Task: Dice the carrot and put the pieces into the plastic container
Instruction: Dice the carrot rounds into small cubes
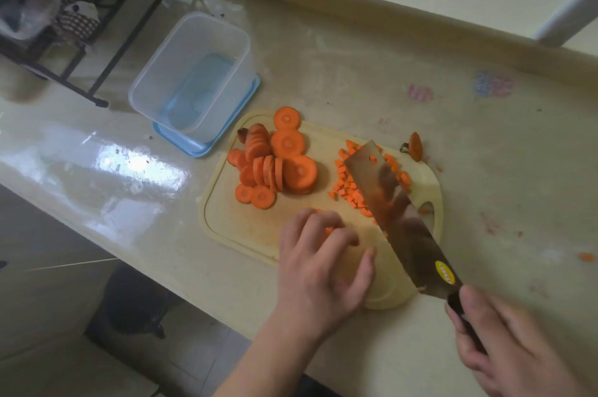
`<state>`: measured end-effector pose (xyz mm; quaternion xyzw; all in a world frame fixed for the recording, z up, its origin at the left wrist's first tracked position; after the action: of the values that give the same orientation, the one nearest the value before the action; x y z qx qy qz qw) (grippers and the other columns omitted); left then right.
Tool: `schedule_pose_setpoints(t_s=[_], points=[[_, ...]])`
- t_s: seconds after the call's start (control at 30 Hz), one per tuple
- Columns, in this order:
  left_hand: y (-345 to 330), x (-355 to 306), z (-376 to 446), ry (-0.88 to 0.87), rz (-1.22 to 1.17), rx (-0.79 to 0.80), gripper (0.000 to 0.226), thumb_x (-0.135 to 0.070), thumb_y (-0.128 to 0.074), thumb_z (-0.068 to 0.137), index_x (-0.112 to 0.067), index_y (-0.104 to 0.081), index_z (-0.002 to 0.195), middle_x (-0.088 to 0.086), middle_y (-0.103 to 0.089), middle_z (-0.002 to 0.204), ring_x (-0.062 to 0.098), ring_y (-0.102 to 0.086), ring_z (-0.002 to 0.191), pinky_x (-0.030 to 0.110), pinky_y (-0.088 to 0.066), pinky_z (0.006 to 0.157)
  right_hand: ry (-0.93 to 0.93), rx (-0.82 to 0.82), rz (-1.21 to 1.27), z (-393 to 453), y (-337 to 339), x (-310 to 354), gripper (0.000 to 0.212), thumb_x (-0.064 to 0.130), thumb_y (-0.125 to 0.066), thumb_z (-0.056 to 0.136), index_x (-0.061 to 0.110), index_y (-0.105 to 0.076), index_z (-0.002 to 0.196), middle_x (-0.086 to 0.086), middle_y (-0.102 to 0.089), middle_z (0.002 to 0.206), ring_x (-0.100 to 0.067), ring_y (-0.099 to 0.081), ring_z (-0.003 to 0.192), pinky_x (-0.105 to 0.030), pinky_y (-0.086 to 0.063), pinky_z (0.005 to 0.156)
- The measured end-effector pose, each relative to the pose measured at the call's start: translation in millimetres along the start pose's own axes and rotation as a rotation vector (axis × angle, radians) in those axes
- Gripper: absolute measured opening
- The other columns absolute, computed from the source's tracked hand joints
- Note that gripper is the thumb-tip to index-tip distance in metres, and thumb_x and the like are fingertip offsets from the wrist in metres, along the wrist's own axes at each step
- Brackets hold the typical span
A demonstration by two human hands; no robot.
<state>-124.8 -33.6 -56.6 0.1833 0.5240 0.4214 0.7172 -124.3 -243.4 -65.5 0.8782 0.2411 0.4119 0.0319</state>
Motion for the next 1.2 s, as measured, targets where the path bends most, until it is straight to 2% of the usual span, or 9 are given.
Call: schedule_pose_setpoints(t_s=[0.2,0.37,0.5,0.6,0.73,0.8,0.9,1.0,1.2], points=[[-28.9,-13.1,36.9,0.141,0.057,-0.011,0.026,-0.039,-0.060,0.091,-0.014,-0.067,0.095,0.000,-0.064,0.104,0.029,-0.054,0.102,0.042,-0.043,0.086,0.007,0.002,0.181,10.4,-5.8,20.1,0.091,0.096,-0.051,0.043,0.010,-0.046,0.071,-0.007,-0.030,0.047,-0.011,-0.020,0.038,-0.013,-0.020,0.046],[-32.9,-6.2,39.4,0.165,0.075,-0.003,0.017,-0.032,-0.061,0.089,-0.016,-0.067,0.088,-0.003,-0.064,0.100,0.025,-0.050,0.101,0.040,-0.039,0.084,0.040,0.000,0.165,14.2,-3.4,26.1,0.090,0.096,-0.050,0.044,0.011,-0.047,0.072,-0.007,-0.029,0.048,-0.012,-0.021,0.039,-0.012,-0.021,0.043],[-8.7,11.3,36.9,-0.012,-0.076,0.030,0.014,-0.018,-0.065,0.090,-0.005,-0.069,0.088,0.007,-0.063,0.096,0.026,-0.056,0.090,0.037,-0.047,0.080,0.042,-0.021,0.156,12.4,0.1,20.3,0.091,0.097,-0.050,0.043,0.010,-0.046,0.070,-0.007,-0.028,0.049,-0.013,-0.021,0.041,-0.014,-0.020,0.043],[18.7,42.3,27.8,-0.125,-0.141,0.149,0.016,-0.012,-0.066,0.089,0.001,-0.067,0.099,0.013,-0.062,0.102,0.028,-0.061,0.093,0.038,-0.052,0.081,0.022,-0.024,0.180,11.4,2.4,13.6,0.093,0.096,-0.052,0.043,0.008,-0.044,0.070,-0.009,-0.025,0.051,-0.013,-0.018,0.043,-0.015,-0.018,0.045],[20.2,61.9,11.5,-0.354,-0.058,0.494,0.043,-0.023,-0.074,0.088,-0.004,-0.060,0.125,0.017,-0.060,0.128,0.034,-0.059,0.116,0.044,-0.050,0.099,-0.005,-0.024,0.186,10.9,2.9,6.1,0.093,0.096,-0.053,0.040,0.008,-0.043,0.068,-0.009,-0.024,0.052,-0.012,-0.017,0.043,-0.014,-0.017,0.044],[15.7,67.2,10.0,-0.397,0.004,0.600,0.053,-0.030,-0.074,0.091,-0.002,-0.059,0.133,0.017,-0.055,0.140,0.036,-0.054,0.128,0.046,-0.047,0.105,-0.006,-0.030,0.172,10.6,3.0,4.6,0.094,0.097,-0.053,0.039,0.008,-0.043,0.068,-0.008,-0.025,0.051,-0.012,-0.017,0.042,-0.013,-0.018,0.043],[10.8,70.7,15.7,-0.408,0.073,0.659,0.062,-0.042,-0.067,0.096,-0.003,-0.054,0.142,0.015,-0.048,0.151,0.037,-0.050,0.133,0.050,-0.047,0.104,0.004,-0.034,0.145,10.1,2.9,5.0,0.094,0.097,-0.052,0.040,0.009,-0.044,0.069,-0.006,-0.028,0.049,-0.013,-0.019,0.040,-0.012,-0.020,0.041],[8.5,69.7,18.8,-0.475,0.094,0.690,0.062,-0.046,-0.064,0.096,-0.003,-0.057,0.140,0.014,-0.051,0.149,0.038,-0.053,0.128,0.050,-0.048,0.099,0.011,-0.040,0.133,10.0,3.4,4.7,0.094,0.097,-0.051,0.041,0.008,-0.043,0.069,-0.006,-0.027,0.048,-0.012,-0.019,0.040,-0.012,-0.020,0.041],[7.2,65.1,9.3,-0.599,0.078,0.682,0.045,-0.032,-0.062,0.101,-0.005,-0.060,0.138,0.015,-0.057,0.141,0.035,-0.057,0.116,0.046,-0.049,0.094,-0.001,-0.027,0.043,6.4,2.0,5.4,0.092,0.097,-0.047,0.047,0.009,-0.046,0.071,-0.006,-0.029,0.047,-0.013,-0.021,0.039,-0.012,-0.019,0.039]])
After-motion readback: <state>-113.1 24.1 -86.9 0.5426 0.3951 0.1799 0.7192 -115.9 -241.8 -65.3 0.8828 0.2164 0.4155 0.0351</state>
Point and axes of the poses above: each hand's wrist, its own z-axis towards the middle knuckle, its own y-axis out of the back of the hand, x = y × z, the point moved 7 cm from there along z, towards the middle knuckle
